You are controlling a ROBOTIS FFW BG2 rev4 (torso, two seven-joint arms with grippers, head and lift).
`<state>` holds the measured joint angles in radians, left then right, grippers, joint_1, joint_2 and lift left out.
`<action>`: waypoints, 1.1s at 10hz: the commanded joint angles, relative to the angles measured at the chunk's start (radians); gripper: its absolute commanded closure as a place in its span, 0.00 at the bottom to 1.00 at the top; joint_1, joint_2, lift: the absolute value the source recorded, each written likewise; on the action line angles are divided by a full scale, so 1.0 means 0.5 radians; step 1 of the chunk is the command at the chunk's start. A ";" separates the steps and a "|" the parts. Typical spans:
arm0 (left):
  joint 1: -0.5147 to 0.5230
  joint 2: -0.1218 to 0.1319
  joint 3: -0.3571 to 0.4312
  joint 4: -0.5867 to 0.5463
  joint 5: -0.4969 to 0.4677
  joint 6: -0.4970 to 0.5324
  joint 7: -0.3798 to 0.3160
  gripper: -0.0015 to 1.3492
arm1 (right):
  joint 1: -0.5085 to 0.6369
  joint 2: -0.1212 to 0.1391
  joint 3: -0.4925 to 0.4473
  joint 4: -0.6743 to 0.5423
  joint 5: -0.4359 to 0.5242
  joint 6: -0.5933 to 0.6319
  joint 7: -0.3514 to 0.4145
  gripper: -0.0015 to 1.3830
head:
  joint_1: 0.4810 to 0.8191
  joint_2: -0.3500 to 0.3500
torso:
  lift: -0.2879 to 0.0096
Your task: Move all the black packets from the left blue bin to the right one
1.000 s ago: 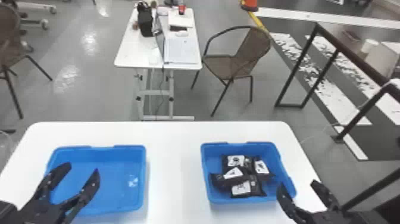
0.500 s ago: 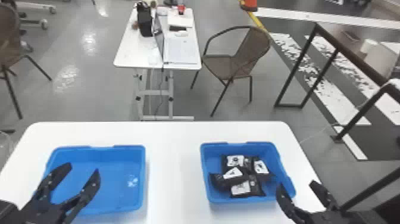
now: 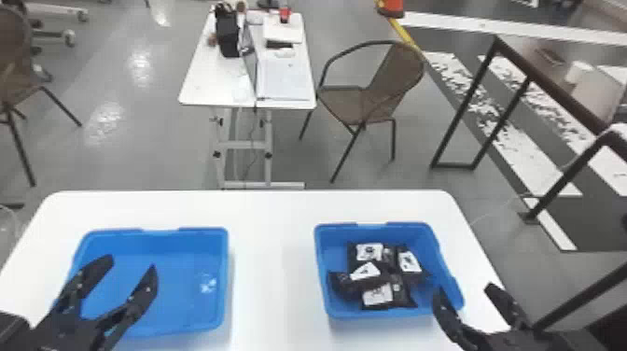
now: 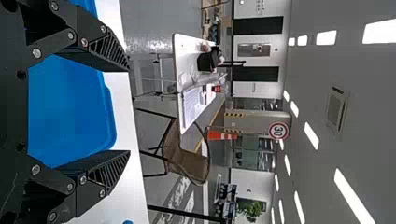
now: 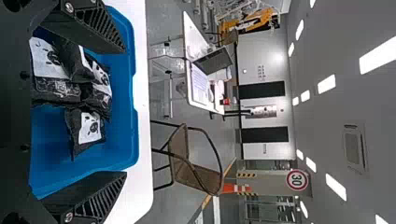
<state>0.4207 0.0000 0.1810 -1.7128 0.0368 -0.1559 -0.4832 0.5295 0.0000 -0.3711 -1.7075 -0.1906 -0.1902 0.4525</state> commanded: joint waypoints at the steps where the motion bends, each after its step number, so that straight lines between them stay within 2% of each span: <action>1: -0.001 -0.005 0.000 -0.001 0.000 0.002 0.000 0.33 | -0.001 0.002 0.003 0.000 -0.002 0.003 0.000 0.07 | 0.63 0.26 | 0.97; 11: -0.010 -0.005 -0.018 0.008 0.009 0.039 0.000 0.33 | -0.019 0.002 0.006 0.022 -0.021 0.009 0.012 0.07 | 0.63 0.25 | 0.97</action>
